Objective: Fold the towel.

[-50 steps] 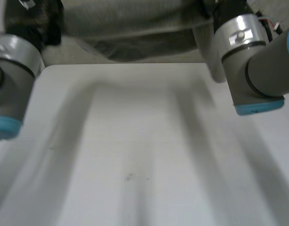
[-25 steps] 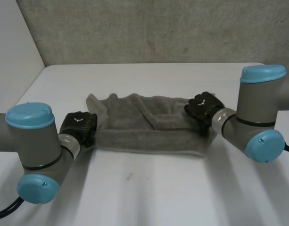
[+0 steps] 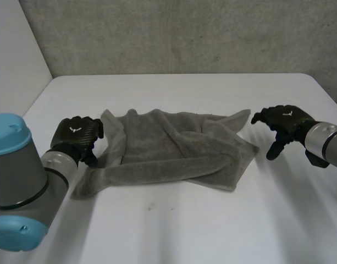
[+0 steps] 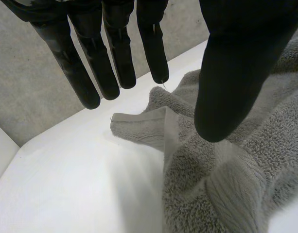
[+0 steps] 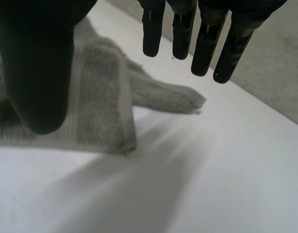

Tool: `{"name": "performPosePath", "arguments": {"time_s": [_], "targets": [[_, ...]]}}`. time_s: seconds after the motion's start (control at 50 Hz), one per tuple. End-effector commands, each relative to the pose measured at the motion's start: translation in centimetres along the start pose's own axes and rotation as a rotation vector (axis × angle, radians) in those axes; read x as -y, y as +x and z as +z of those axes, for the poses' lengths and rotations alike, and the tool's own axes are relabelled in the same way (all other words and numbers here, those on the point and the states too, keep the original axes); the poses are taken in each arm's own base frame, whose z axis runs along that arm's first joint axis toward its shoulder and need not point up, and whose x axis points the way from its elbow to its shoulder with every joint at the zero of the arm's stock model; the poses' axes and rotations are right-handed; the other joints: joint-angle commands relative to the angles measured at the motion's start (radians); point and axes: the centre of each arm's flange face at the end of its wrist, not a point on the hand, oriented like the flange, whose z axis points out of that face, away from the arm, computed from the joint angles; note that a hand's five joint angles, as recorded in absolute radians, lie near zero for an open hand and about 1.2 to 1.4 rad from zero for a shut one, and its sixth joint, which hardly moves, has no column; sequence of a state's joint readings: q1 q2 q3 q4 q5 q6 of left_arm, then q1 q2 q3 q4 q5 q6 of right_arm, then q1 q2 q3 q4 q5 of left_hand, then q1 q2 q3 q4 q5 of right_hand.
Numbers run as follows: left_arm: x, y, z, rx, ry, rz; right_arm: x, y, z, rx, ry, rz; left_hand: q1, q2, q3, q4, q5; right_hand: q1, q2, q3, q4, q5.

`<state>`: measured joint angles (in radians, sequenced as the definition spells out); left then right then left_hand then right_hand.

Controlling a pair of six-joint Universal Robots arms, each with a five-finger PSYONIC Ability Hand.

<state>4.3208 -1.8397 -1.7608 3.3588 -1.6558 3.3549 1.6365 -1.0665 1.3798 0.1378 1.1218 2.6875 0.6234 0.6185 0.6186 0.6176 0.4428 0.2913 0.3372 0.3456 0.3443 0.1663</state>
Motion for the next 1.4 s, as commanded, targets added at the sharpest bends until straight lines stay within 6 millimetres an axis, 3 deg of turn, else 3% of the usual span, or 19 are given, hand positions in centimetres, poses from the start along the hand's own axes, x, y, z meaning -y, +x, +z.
{"name": "performPosePath", "arguments": {"time_s": [0.02, 0.36, 0.76, 0.86, 0.94, 0.96, 1.14, 1.3, 1.4], "targets": [[-0.4, 0.0, -1.5, -0.007, -0.011, -0.001, -2.8, -0.1, 2.4, 0.111, 0.019, -0.214, 0.036, 0.041, 0.041, 0.042, 0.042, 0.249, 0.203, 0.194, 0.196, 0.199], [-1.8, -1.0, -1.6, 0.020, -0.062, -0.017, -4.4, -1.5, 6.3, 0.113, 0.141, -0.318, -0.028, -0.023, -0.023, -0.022, -0.022, 0.416, 0.370, 0.362, 0.363, 0.366], [-1.9, -1.0, -1.6, 0.020, -0.062, -0.017, -5.2, -2.3, 7.3, 0.125, 0.132, -0.358, -0.046, -0.041, -0.041, -0.040, -0.040, 0.445, 0.399, 0.391, 0.392, 0.396], [-1.9, -0.9, -1.6, 0.018, -0.063, -0.018, -5.8, -2.6, 7.6, 0.135, 0.125, -0.356, -0.052, -0.047, -0.047, -0.046, -0.046, 0.601, 0.555, 0.547, 0.548, 0.551], [-1.9, -0.9, -1.6, 0.018, -0.065, -0.018, -5.9, -2.8, 8.1, 0.141, 0.132, -0.361, -0.058, -0.053, -0.053, -0.052, -0.052, 0.929, 0.883, 0.874, 0.876, 0.879], [-1.9, -0.9, -1.6, 0.018, -0.065, -0.018, -5.8, -2.8, 8.2, 0.140, 0.139, -0.365, -0.058, -0.053, -0.053, -0.052, -0.052, 1.103, 1.057, 1.049, 1.050, 1.054], [-1.9, -0.8, -1.7, 0.015, -0.064, -0.018, -4.0, -1.7, 8.4, 0.077, 0.184, -0.369, -0.063, -0.059, -0.059, -0.058, -0.057, 1.105, 1.059, 1.051, 1.052, 1.055], [-2.0, -0.6, -1.9, 0.009, -0.069, -0.015, -0.9, -0.4, 7.4, 0.022, 0.236, -0.236, -0.087, -0.082, -0.082, -0.081, -0.081, 1.105, 1.059, 1.051, 1.052, 1.055], [-2.2, -0.5, -2.4, 0.005, -0.082, -0.008, -0.5, 1.1, 6.5, -0.075, 0.185, -0.211, -0.078, -0.073, -0.073, -0.072, -0.072, 1.105, 1.059, 1.051, 1.052, 1.055]]}}
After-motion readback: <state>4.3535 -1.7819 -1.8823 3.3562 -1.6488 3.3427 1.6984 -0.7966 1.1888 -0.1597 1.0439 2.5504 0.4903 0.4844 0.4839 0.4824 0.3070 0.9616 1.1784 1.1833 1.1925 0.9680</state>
